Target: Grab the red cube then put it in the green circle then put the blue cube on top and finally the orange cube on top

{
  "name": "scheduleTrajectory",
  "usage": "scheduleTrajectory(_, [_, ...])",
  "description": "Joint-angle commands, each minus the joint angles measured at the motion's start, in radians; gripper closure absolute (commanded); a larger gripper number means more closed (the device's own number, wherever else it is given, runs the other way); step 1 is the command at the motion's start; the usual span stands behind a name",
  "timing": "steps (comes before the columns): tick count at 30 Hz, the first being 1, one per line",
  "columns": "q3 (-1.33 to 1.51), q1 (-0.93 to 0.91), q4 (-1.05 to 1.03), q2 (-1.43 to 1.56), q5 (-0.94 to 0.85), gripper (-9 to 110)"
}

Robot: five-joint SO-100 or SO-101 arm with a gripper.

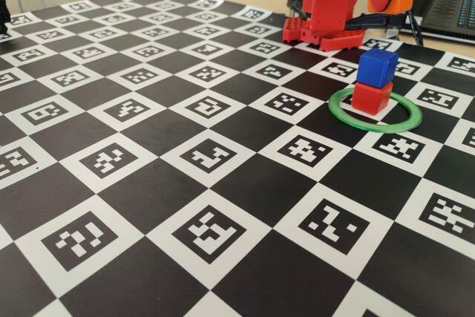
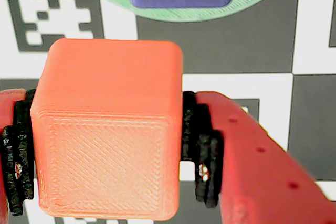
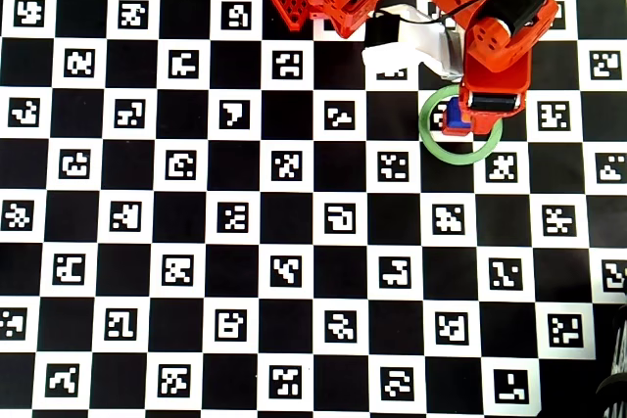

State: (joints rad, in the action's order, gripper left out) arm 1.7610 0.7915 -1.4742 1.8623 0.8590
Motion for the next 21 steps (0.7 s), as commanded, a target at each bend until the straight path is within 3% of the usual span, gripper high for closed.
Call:
scheduleTrajectory(1, [0.003, 0.020, 0.018, 0.037, 0.000, 95])
scheduleTrajectory(21, [0.098, -0.002, 0.072, 0.015, -0.044, 95])
